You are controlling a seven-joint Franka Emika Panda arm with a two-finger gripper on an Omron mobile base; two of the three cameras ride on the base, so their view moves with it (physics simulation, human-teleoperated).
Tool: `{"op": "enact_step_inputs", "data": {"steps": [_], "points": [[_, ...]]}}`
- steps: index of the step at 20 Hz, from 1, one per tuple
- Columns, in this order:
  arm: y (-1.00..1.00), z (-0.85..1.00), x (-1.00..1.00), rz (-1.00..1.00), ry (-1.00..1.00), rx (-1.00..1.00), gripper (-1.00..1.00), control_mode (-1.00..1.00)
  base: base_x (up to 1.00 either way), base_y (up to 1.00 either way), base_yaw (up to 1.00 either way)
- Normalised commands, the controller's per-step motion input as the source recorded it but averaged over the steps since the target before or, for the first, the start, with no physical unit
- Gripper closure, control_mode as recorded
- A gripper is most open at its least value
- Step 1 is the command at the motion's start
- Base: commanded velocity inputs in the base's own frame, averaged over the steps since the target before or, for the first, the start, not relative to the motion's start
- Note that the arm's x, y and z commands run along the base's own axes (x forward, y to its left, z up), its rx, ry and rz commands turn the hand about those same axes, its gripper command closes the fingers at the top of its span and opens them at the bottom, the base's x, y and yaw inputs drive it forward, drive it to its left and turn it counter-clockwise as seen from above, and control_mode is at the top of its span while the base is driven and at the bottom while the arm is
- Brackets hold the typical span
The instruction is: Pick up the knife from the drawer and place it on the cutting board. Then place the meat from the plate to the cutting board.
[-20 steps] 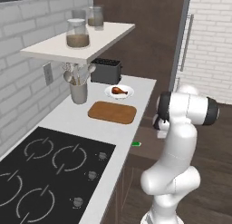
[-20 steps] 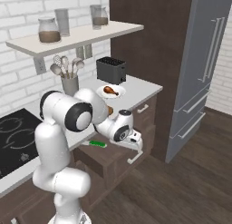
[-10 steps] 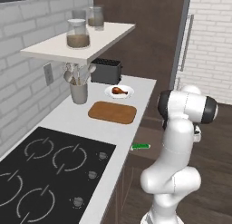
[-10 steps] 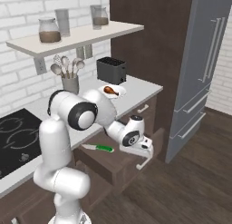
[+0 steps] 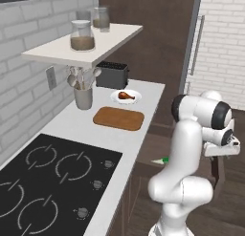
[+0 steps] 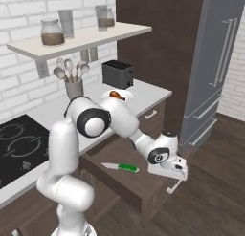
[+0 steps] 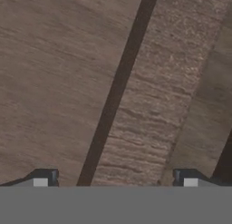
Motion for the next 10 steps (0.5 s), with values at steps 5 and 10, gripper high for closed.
{"op": "enact_step_inputs", "data": {"steps": [5, 10], "points": [[-0.82, 0.21, -0.27, -0.01, 0.04, 0.07, -1.00, -1.00, 0.00, 0.00, 0.00], [-0.04, 0.96, -0.08, -0.01, -0.02, 0.17, -1.00, -1.00, 0.00, 0.00, 0.00]]}}
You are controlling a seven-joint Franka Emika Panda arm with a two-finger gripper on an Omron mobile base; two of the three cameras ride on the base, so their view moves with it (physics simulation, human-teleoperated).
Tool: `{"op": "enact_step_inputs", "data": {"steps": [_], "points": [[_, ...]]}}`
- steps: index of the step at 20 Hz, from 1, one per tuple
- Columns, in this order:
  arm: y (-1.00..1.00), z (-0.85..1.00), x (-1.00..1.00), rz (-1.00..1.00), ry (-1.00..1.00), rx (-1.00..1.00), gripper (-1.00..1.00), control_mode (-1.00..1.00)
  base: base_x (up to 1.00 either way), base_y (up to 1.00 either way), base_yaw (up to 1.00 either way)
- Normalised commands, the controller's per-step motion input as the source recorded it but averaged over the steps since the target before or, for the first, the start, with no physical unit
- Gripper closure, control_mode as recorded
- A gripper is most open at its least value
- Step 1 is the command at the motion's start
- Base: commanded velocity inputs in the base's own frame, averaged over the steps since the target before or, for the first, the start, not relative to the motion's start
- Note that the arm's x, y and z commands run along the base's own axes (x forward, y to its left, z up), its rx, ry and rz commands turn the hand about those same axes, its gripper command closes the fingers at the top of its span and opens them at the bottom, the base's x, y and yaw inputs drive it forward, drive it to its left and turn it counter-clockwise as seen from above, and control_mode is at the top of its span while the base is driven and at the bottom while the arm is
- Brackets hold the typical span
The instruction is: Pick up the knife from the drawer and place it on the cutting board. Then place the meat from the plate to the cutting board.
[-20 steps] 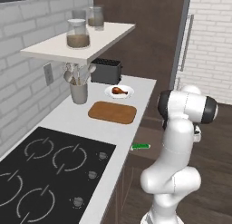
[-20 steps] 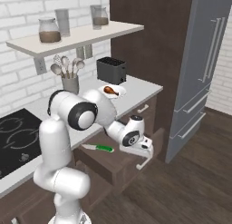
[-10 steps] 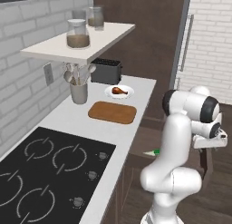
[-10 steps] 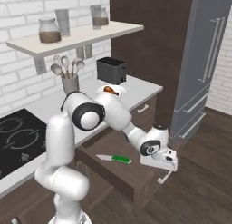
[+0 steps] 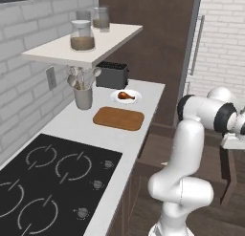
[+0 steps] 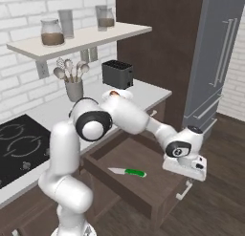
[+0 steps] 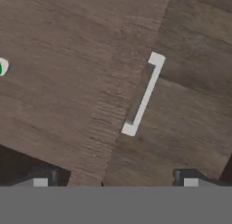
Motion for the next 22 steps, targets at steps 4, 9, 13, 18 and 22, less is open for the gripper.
{"op": "enact_step_inputs", "data": {"steps": [4, 9, 13, 18, 22], "points": [[0.37, 0.80, -0.01, -0.04, -0.09, 0.14, -1.00, -1.00, 0.00, 0.00, 0.00], [0.83, 0.13, 0.01, -0.25, -0.01, 0.09, -1.00, -1.00, 0.00, 0.00, 0.00], [0.72, 0.01, 0.00, -0.26, -0.01, 0.09, -1.00, -1.00, 0.00, 0.00, 0.00], [0.82, 0.00, 0.00, -0.31, 0.00, 0.16, -1.00, -1.00, 0.00, 0.00, 0.00], [0.77, 0.00, 0.00, -0.27, 0.00, 0.14, -1.00, -1.00, 0.00, 0.00, 0.00]]}}
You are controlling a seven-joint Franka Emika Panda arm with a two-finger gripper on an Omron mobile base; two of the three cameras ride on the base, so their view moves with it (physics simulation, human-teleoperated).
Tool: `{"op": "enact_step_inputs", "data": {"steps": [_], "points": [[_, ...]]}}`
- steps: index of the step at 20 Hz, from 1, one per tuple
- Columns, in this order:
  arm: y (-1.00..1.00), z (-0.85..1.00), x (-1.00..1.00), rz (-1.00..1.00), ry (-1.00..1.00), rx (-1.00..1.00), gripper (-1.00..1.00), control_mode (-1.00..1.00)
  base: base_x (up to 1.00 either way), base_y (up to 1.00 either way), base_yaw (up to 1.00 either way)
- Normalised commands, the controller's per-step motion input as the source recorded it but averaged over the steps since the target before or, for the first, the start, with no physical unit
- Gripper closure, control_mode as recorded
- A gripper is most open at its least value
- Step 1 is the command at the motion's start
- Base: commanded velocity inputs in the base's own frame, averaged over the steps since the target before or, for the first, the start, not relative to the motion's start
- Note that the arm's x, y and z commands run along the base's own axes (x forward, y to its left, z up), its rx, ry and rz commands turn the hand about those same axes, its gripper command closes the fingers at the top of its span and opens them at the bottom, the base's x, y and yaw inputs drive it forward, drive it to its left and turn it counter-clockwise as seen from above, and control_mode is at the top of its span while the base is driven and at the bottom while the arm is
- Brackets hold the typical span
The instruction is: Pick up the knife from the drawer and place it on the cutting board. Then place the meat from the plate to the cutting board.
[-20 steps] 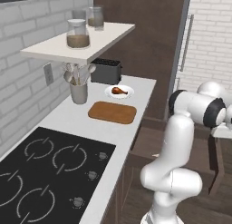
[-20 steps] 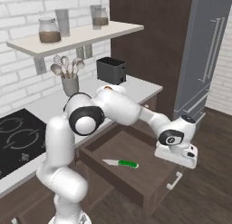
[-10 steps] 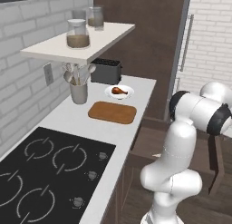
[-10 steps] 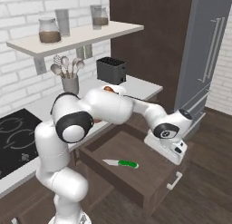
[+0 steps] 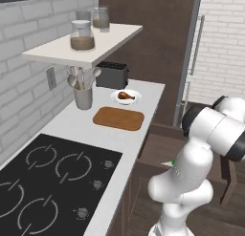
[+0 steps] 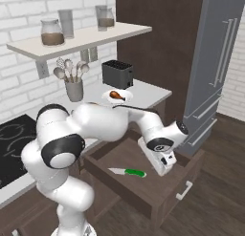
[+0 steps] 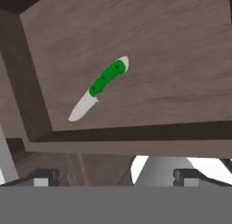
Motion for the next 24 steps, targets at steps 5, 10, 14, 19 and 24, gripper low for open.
{"op": "enact_step_inputs", "data": {"steps": [5, 10, 14, 19, 24], "points": [[0.76, 0.00, 0.00, -0.26, 0.00, 0.16, -1.00, -1.00, 0.00, 0.00, 0.00], [0.17, 0.00, 0.10, -0.19, 0.14, 0.05, -1.00, -1.00, 0.00, 0.00, 0.00], [0.03, -0.01, 0.02, -0.13, 0.18, -0.03, -1.00, -1.00, 0.00, 0.00, 0.00], [0.04, -0.13, 0.05, -0.10, 0.12, -0.05, -1.00, -1.00, 0.00, 0.00, 0.00], [0.04, -0.37, 0.29, 0.00, 0.09, -0.05, -1.00, -1.00, 0.00, 0.00, 0.00]]}}
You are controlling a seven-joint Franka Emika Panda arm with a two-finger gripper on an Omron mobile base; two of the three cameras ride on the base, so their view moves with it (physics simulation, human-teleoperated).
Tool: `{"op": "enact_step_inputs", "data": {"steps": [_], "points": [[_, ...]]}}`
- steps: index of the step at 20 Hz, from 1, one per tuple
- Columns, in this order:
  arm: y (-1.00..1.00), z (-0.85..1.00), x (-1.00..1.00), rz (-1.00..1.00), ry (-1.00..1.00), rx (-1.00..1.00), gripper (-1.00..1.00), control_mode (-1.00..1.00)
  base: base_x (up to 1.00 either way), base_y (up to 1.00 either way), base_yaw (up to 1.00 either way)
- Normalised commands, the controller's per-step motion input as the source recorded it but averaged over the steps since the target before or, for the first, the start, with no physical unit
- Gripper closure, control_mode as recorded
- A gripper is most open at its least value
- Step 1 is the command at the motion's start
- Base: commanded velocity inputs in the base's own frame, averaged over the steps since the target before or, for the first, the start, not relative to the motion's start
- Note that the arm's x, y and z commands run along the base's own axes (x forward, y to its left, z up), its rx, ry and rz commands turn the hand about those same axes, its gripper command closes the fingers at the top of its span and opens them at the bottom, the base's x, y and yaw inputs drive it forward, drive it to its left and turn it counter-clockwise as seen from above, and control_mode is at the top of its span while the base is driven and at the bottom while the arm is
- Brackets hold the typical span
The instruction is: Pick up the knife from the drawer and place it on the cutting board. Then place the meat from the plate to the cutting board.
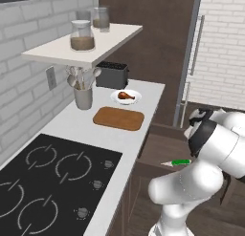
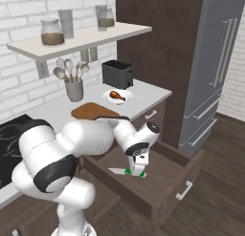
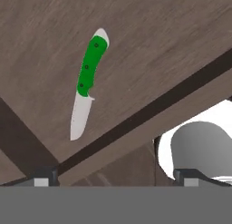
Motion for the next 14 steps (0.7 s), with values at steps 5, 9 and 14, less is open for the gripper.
{"op": "enact_step_inputs", "data": {"steps": [5, 9, 14], "points": [[0.00, -0.33, 0.38, 0.00, 0.06, -0.05, -1.00, -1.00, 0.00, 0.00, 0.00], [-0.09, -0.34, 0.14, 0.02, 0.03, 0.00, -1.00, -1.00, 0.00, 0.00, 0.00], [-0.14, -0.29, 0.00, 0.00, 0.03, 0.00, -1.00, -1.00, 0.00, 0.00, 0.00]]}}
